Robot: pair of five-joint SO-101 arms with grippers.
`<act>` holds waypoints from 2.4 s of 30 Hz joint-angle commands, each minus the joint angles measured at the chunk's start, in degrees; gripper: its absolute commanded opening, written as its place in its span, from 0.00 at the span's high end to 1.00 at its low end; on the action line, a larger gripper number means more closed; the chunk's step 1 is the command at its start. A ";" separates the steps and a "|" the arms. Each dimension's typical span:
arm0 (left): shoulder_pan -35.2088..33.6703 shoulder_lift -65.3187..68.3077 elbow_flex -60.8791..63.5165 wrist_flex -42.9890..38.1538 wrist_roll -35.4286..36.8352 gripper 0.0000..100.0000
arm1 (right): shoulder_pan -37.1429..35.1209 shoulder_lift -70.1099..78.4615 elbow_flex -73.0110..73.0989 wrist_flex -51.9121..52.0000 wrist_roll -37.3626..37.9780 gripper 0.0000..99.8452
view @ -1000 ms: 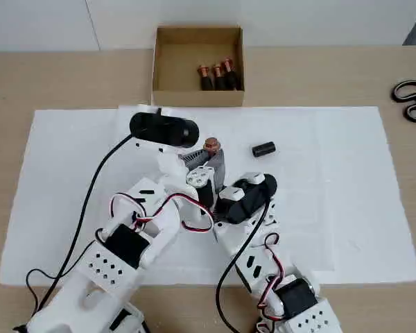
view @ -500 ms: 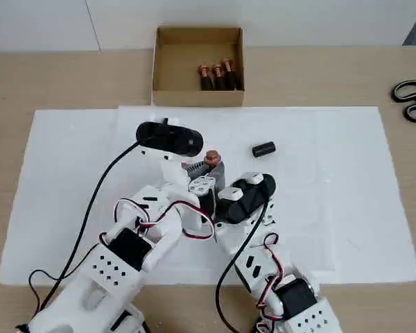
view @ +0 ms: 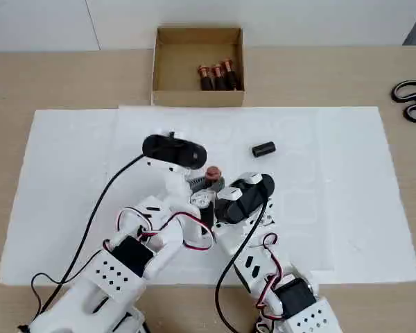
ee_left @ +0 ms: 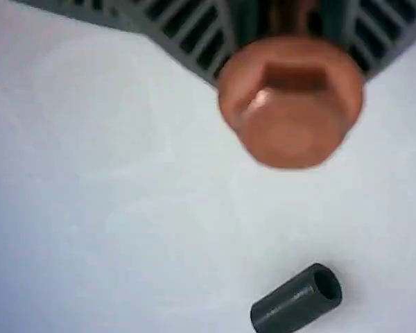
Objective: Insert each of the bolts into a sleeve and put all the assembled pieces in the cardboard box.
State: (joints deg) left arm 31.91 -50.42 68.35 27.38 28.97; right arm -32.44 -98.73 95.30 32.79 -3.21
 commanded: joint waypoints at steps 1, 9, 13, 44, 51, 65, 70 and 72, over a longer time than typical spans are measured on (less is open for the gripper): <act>-0.18 -0.62 1.01 -0.62 -0.35 0.99 | -0.13 -1.19 -0.70 -0.48 -0.26 1.00; -0.35 -0.70 1.10 -0.62 -0.26 0.86 | -0.04 -1.19 -0.70 -0.48 -0.26 1.00; -0.35 -0.70 1.10 -0.62 -0.26 0.72 | -0.04 -1.19 -0.70 -0.48 -0.26 1.00; -28.75 -0.70 -6.73 21.71 -0.53 0.71 | 12.44 6.02 -12.04 6.11 6.77 1.00; -30.33 -0.62 -6.02 19.87 -0.44 0.71 | 13.32 31.52 -37.89 5.58 9.67 1.00; -30.24 -0.62 -4.18 20.04 -0.53 0.71 | 13.67 96.66 -95.56 -1.10 9.32 1.00; -30.07 -0.62 -4.18 19.96 -0.53 0.71 | 13.67 114.59 -113.76 -1.19 9.23 1.00; -30.07 -0.62 -4.18 19.96 -0.53 0.71 | 13.58 120.75 -121.14 -1.27 9.23 1.00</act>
State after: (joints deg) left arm 1.67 -50.42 64.57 48.13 28.97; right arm -19.25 15.65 -12.13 33.14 5.67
